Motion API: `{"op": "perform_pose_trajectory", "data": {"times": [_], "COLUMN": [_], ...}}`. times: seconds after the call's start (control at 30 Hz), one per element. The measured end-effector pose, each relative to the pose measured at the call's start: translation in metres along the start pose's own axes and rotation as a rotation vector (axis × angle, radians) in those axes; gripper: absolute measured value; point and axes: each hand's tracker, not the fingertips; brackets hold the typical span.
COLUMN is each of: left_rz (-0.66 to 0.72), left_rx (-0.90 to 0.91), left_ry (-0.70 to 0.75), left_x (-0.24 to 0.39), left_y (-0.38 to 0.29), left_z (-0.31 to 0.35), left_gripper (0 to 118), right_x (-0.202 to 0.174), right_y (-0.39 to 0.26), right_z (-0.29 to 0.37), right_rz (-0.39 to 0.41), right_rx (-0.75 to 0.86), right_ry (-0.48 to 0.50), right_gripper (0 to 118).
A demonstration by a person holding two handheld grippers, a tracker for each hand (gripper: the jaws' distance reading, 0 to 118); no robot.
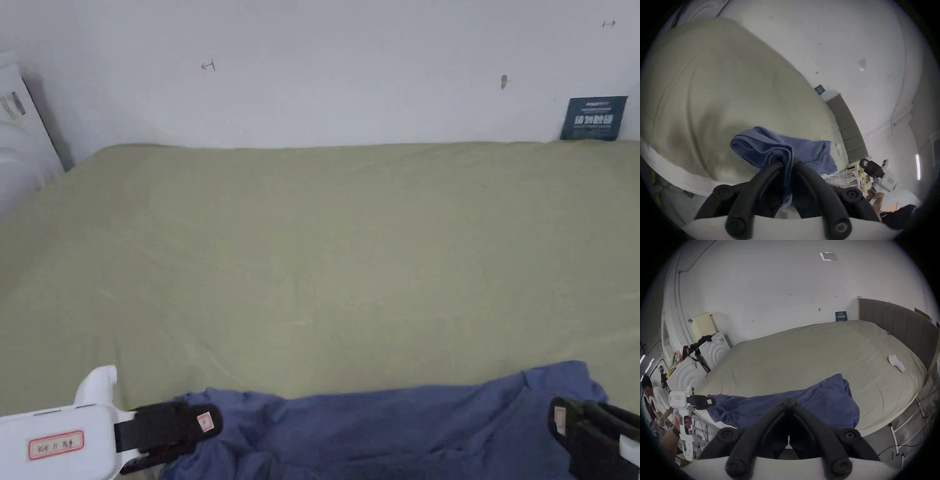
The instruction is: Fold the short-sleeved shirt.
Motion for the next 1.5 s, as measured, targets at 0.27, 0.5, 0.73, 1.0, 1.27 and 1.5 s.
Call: {"op": "perform_pose_trajectory", "data": {"times": [0.27,0.5,0.73,1.0,1.27,1.5], "left_rz": [-0.218,-0.314,-0.205,-0.212,-0.133,-0.154], "left_rx": [-0.098,-0.309,-0.309,-0.029,-0.183,-0.290], "left_ry": [-0.128,-0.118,-0.130,0.001,-0.039,-0.108], "left_x": [0.123,0.172,0.168,0.122,0.102,0.137], "left_y": [0.012,-0.010,-0.011,-0.004,-0.069,-0.128], "left_z": [-0.080,-0.188,-0.204,-0.154,-0.233,-0.301], "left_gripper": [7,8,62,0,0,0], "right_x": [0.020,0.035,0.051,0.049,0.046,0.047], "right_y": [0.013,0.012,0.003,-0.003,-0.004,-0.003], "right_z": [0.030,0.047,0.042,0.036,0.057,0.075], "right_rz": [-0.034,-0.053,-0.068,-0.084,-0.050,-0.031], "right_rx": [0.083,0.105,0.071,0.059,0.094,0.115], "right_ry": [-0.031,-0.051,-0.080,-0.052,-0.067,-0.088], "right_gripper": [1,1,1,1,1,1]}}
